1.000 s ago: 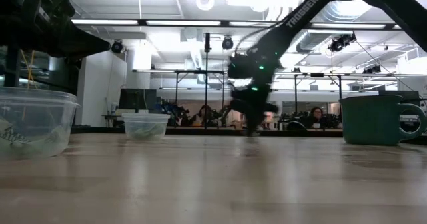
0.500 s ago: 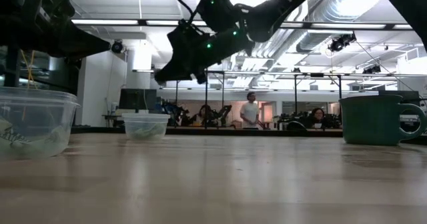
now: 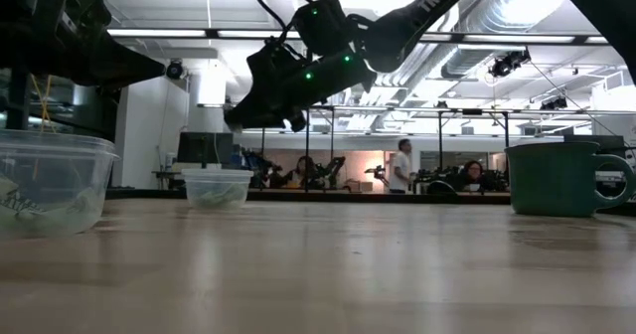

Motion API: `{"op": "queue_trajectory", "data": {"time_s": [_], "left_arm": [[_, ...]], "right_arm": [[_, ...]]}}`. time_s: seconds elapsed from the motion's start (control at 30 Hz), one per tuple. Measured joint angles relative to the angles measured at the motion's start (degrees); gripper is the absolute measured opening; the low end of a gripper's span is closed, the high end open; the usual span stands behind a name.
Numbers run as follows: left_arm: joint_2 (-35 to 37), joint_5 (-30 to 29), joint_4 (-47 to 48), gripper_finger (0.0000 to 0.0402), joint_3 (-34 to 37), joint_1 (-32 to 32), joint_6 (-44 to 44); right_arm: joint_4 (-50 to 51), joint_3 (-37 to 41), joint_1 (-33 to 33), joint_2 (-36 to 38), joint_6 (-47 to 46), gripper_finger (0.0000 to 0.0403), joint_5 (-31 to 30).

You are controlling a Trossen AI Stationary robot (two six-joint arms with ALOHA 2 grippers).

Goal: Pick and place items into bin
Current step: Put the white stevia packet into the top transparent bin

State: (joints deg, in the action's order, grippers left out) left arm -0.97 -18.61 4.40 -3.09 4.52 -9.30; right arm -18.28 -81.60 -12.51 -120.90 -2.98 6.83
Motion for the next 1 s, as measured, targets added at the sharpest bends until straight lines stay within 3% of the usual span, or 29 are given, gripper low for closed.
{"op": "queue_trajectory", "data": {"time_s": [0.23,0.43,0.57,0.73,0.83,1.0], "left_arm": [[0.00,-0.02,0.00,0.0056,0.00,0.01,0.00],[-0.01,-0.04,0.00,0.0056,-0.01,0.00,0.00],[-0.02,-0.04,0.00,0.0056,0.00,-0.01,0.00],[-0.02,-0.04,0.00,0.0056,0.00,0.00,0.00],[0.00,-0.07,0.00,0.0056,0.00,-0.01,0.00],[-0.01,-0.07,0.00,0.0056,0.00,0.00,0.05]], "right_arm": [[0.04,-0.07,0.00,0.00,0.00,0.0219,-0.04],[-1.95,-0.98,0.35,0.00,3.12,0.0268,-3.99],[-4.95,-2.58,1.96,0.13,11.52,0.0274,-6.29],[6.96,-5.82,1.03,-0.22,7.92,0.0274,-3.86],[7.28,-5.60,0.12,-0.73,0.86,0.0275,-9.91],[5.84,-5.67,-0.48,-0.92,2.36,0.0275,-6.88]]}}
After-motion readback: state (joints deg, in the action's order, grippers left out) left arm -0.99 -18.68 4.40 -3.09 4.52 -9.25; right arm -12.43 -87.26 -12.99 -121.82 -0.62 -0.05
